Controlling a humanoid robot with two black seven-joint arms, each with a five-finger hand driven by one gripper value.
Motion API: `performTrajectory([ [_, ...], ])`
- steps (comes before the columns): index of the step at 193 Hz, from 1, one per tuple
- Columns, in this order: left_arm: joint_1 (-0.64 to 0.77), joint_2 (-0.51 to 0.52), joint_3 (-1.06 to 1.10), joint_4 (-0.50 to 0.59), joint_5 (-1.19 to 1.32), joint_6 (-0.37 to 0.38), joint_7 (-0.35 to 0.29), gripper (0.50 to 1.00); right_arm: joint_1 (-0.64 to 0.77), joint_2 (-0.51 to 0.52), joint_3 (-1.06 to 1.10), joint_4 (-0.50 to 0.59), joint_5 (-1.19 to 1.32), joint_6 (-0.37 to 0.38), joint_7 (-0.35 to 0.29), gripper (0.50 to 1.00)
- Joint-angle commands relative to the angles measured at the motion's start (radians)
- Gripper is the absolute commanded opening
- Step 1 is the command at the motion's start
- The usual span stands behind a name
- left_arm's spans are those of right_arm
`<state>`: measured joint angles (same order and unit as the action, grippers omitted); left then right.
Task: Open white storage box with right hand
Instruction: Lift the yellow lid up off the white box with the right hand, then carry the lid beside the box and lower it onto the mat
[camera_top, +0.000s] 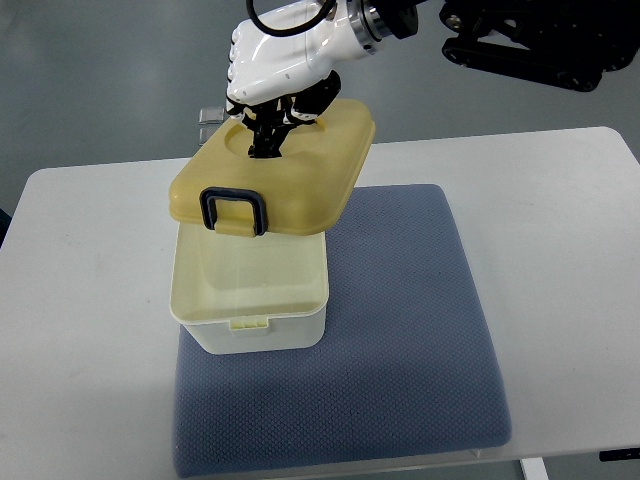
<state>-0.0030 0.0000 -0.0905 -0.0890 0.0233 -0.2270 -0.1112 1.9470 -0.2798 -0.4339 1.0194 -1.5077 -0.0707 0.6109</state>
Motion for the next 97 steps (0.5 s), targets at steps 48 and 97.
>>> performTrajectory([
  [48, 0.0, 0.0, 0.0, 0.0, 0.001, 0.0, -0.001, 1.0, -0.079, -0.183, 0.034, 0.079, -0.077, -0.055, 0.0, 0.5],
  [97, 0.0, 0.0, 0.0, 0.0, 0.0, 0.0, 0.001, 1.0, -0.206, -0.263, 0.086, 0.114, -0.141, -0.101, 0.0, 0.5],
])
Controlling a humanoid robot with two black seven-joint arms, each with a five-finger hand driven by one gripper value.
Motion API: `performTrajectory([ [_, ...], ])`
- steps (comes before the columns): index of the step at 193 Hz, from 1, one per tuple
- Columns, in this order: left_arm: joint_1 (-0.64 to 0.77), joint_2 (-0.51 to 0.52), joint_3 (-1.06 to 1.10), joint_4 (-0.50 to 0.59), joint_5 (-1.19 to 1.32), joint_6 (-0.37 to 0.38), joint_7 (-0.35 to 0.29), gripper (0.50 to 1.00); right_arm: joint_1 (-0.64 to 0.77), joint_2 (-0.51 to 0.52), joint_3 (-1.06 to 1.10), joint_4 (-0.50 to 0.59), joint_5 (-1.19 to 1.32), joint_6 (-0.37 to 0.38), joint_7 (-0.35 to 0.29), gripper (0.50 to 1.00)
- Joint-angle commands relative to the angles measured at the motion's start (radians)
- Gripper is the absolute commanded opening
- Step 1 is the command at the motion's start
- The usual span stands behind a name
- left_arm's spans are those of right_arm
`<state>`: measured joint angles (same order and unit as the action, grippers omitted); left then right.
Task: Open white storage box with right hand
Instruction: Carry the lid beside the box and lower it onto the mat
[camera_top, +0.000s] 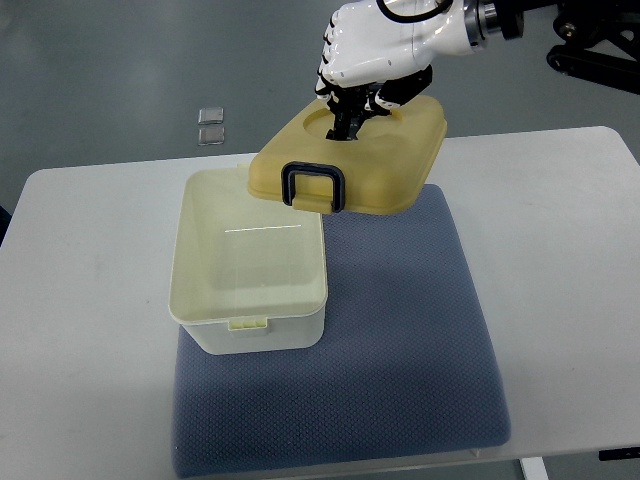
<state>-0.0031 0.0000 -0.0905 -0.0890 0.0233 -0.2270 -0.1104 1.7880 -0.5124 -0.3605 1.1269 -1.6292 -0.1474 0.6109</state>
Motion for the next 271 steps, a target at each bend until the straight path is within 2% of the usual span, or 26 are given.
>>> performTrajectory([
  [1, 0.0, 0.0, 0.0, 0.0, 0.0, 0.0, 0.0, 1.0, -0.047, -0.031, 0.012, 0.007, -0.02, -0.024, 0.0, 0.5],
  [41, 0.0, 0.0, 0.0, 0.0, 0.001, 0.0, 0.0, 1.0, -0.117, -0.107, 0.014, 0.016, -0.051, -0.084, 0.0, 0.5],
  [100, 0.0, 0.0, 0.0, 0.0, 0.0, 0.0, -0.002, 1.0, -0.206, -0.166, 0.029, 0.016, -0.055, -0.149, 0.0, 0.5],
  [195, 0.0, 0.0, 0.0, 0.0, 0.001, 0.0, -0.002, 1.0, -0.351, -0.156, 0.029, 0.014, -0.063, -0.267, 0.0, 0.5],
  [271, 0.0, 0.0, 0.0, -0.001, 0.0, 0.0, 0.0, 1.0, -0.42, -0.135, 0.032, 0.013, -0.074, -0.307, 0.0, 0.5],
])
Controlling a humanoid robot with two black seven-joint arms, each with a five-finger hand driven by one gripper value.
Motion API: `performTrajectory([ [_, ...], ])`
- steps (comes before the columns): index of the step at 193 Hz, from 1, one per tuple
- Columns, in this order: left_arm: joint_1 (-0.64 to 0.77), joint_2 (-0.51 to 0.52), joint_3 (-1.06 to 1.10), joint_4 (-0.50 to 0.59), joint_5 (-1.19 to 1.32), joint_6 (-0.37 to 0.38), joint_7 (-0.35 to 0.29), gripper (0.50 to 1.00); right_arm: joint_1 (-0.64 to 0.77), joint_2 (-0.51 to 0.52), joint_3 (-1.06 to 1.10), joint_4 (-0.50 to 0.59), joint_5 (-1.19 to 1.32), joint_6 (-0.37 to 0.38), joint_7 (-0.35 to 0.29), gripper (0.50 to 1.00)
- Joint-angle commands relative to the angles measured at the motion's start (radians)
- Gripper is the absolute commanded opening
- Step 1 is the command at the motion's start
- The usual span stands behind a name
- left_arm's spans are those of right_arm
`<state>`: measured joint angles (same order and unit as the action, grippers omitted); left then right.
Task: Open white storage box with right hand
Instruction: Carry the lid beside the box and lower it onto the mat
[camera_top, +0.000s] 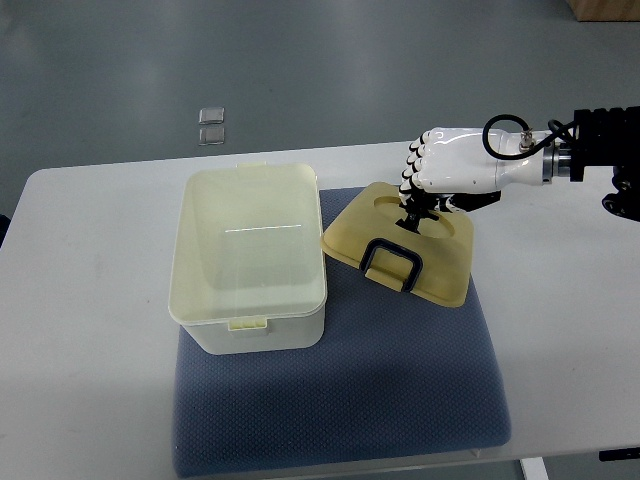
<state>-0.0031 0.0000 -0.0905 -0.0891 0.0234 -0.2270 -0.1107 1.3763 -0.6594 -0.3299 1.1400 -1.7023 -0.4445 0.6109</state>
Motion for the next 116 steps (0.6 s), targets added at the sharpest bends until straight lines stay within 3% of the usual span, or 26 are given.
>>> performTrajectory([
  [1, 0.0, 0.0, 0.0, 0.0, 0.001, 0.0, -0.001, 1.0, -0.008, 0.014, 0.003, 0.0, 0.0, -0.01, 0.0, 0.5],
  [116, 0.0, 0.0, 0.0, 0.0, 0.001, 0.0, -0.001, 1.0, -0.026, 0.017, 0.066, -0.016, -0.017, -0.037, 0.0, 0.5],
])
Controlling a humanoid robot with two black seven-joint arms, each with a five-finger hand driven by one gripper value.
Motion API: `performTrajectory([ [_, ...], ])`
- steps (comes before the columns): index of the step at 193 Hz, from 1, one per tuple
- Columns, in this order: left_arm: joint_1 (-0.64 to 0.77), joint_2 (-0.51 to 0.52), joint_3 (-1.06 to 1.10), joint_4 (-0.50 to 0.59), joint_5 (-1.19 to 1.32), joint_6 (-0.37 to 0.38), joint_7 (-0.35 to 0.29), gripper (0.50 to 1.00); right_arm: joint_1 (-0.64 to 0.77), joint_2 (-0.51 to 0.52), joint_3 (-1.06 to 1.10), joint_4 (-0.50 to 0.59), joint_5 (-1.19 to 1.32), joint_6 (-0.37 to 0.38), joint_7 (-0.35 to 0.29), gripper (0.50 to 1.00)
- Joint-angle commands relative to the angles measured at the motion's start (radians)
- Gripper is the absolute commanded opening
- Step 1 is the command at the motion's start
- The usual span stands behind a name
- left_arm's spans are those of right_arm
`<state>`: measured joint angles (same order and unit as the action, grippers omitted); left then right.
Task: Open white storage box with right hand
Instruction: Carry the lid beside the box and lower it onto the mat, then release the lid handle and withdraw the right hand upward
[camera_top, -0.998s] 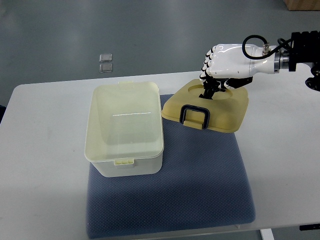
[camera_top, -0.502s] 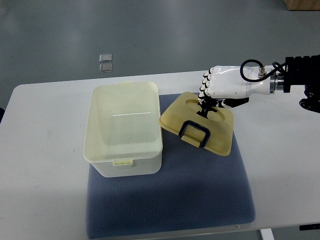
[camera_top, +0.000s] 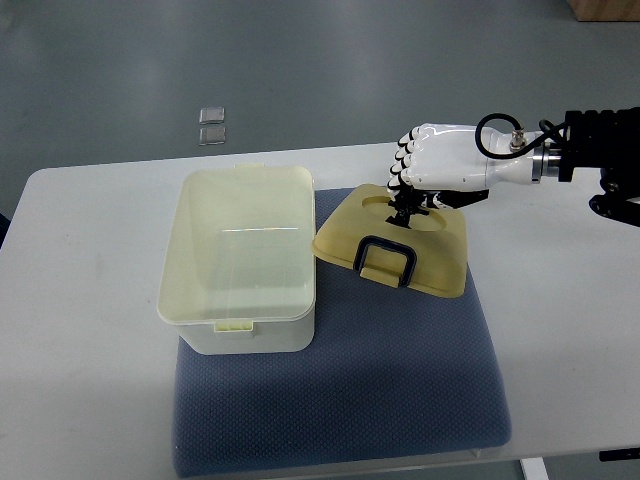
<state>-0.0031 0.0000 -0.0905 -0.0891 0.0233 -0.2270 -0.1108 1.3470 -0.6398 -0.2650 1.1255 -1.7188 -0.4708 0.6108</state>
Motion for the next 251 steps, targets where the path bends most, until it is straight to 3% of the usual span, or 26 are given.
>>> performTrajectory([
  [1, 0.0, 0.0, 0.0, 0.0, 0.001, 0.0, -0.001, 1.0, 0.003, -0.003, 0.001, -0.001, -0.001, -0.011, 0.0, 0.5],
  [89, 0.0, 0.0, 0.0, 0.0, 0.001, 0.0, 0.0, 1.0, 0.003, -0.055, 0.007, -0.001, -0.027, -0.025, 0.0, 0.5],
  [203, 0.0, 0.0, 0.0, 0.0, 0.001, 0.0, 0.0, 1.0, -0.071, -0.008, 0.007, -0.029, -0.074, -0.068, 0.0, 0.5],
  [233, 0.0, 0.0, 0.0, 0.0, 0.0, 0.0, 0.0, 1.0, -0.08, 0.005, 0.009, -0.036, -0.074, -0.068, 0.0, 0.543],
  [251, 0.0, 0.0, 0.0, -0.001, 0.0, 0.0, 0.0, 1.0, -0.083, 0.006, 0.009, -0.036, -0.074, -0.068, 0.0, 0.605],
])
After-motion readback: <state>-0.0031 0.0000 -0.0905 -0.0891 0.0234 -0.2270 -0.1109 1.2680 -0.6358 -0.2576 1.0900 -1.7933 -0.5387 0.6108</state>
